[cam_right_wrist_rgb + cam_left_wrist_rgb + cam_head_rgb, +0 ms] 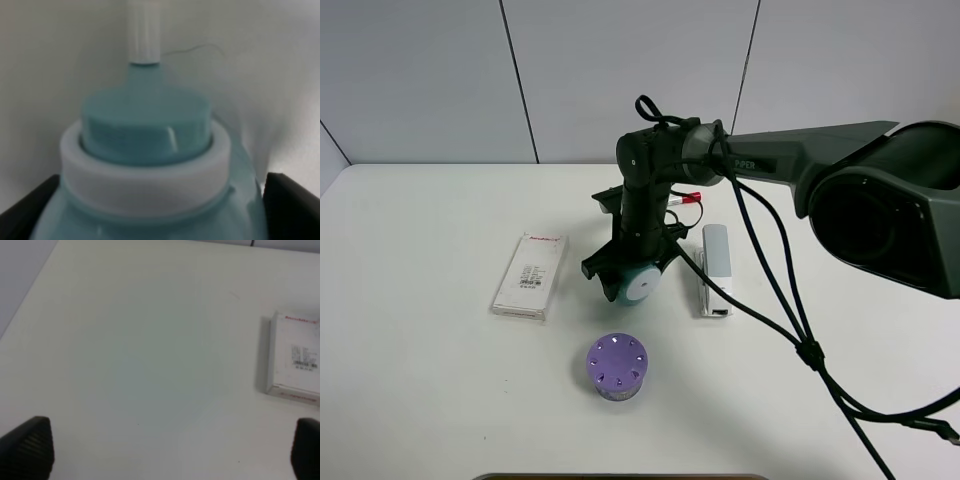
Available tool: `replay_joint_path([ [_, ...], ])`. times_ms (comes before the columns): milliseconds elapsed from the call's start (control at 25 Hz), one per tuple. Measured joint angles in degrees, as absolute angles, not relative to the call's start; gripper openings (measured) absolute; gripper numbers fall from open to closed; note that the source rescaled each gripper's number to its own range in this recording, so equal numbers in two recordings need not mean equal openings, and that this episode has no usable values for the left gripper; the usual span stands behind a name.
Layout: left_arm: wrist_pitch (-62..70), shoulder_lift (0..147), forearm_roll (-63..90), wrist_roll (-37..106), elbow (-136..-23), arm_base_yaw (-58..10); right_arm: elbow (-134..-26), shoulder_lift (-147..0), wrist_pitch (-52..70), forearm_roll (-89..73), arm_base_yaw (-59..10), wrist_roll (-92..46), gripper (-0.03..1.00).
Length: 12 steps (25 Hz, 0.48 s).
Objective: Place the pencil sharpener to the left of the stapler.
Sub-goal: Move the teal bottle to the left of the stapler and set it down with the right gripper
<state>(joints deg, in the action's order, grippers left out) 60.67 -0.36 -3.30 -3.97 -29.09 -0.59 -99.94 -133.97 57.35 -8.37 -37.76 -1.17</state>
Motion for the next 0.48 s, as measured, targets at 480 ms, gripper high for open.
replay_joint_path([
  [480,60.7,-0.4,-3.3,-4.0,-29.1,-0.6,-100.5,-131.2,58.2,-8.3,-37.8,-1.2,0.43],
])
